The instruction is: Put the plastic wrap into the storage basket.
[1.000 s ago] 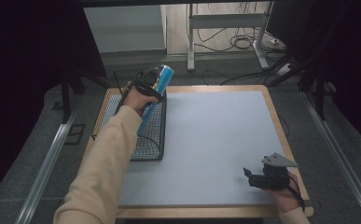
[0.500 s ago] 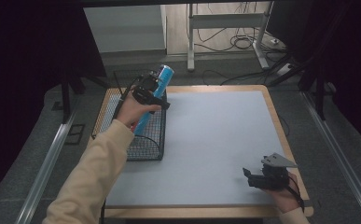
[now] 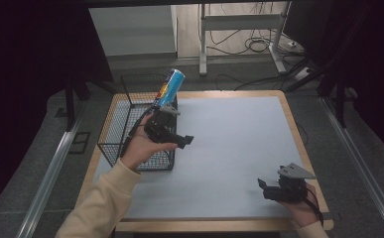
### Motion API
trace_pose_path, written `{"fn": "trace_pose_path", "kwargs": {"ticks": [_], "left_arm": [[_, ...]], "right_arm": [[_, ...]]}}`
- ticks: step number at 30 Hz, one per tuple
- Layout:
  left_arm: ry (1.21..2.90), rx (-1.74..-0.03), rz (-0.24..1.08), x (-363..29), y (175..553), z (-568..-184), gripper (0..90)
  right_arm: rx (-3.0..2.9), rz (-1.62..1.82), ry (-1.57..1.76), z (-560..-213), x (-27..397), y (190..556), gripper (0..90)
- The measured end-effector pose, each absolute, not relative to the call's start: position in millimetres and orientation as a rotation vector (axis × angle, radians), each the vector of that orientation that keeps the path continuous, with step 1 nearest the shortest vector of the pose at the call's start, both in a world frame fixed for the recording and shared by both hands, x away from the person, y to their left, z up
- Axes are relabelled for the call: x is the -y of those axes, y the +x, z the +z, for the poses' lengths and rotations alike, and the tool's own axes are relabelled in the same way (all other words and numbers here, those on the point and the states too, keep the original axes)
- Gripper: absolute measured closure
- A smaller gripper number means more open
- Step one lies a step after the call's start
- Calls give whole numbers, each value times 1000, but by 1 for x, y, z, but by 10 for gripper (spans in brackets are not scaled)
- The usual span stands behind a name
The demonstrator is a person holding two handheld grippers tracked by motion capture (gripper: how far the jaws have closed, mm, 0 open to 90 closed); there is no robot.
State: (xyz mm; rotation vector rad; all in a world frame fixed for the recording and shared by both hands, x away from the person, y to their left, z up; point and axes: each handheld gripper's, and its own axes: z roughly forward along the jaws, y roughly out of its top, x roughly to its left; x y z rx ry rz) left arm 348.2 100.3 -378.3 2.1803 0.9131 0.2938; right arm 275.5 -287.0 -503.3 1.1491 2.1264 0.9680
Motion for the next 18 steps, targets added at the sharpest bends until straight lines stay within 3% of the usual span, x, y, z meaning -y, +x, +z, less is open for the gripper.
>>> {"fn": "trace_pose_path", "kwargs": {"ticks": [7,12,18], "left_arm": [[2197,-803,246,-81,311,-399,162],[2205,-793,284,-73,294,-422,170],[2245,-792,240,-69,281,-449,179]], "right_arm": [[-2128,966,1150,-503,287,275,99],[-2128,966,1147,-503,287,275,99],[-2125,971,1140,-504,287,275,99]]}}
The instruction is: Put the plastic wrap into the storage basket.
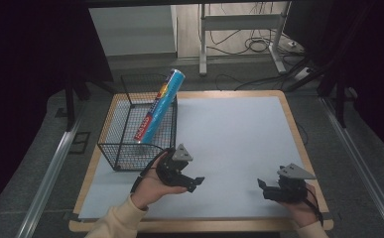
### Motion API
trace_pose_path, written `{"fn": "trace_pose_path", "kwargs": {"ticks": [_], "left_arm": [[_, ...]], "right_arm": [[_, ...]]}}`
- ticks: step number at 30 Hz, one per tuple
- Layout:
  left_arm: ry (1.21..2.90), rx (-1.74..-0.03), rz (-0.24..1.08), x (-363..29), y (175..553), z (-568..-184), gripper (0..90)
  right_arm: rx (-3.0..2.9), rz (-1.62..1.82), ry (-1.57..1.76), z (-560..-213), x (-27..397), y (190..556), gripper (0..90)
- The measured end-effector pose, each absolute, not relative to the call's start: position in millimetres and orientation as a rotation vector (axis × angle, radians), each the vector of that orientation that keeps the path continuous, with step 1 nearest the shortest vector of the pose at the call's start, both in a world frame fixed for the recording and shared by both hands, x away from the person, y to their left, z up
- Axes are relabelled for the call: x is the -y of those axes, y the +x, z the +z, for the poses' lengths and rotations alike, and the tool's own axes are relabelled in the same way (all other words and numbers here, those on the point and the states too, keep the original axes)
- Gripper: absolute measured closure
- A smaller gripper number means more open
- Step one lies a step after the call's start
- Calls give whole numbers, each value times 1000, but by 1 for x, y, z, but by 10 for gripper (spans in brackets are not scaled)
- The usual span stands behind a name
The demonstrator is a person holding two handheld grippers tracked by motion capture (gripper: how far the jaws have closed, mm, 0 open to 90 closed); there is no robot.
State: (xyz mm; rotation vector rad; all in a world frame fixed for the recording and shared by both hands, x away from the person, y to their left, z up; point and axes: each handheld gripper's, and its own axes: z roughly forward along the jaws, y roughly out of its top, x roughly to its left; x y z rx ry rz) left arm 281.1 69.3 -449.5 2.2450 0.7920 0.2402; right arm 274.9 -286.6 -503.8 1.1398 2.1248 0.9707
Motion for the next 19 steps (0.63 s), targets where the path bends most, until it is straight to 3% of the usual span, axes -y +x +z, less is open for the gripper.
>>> {"fn": "trace_pose_path", "kwargs": {"ticks": [19], "left_arm": [[2276,-799,216,-64,279,-471,167]], "right_arm": [[-2118,1011,1078,-501,285,274,99]]}}
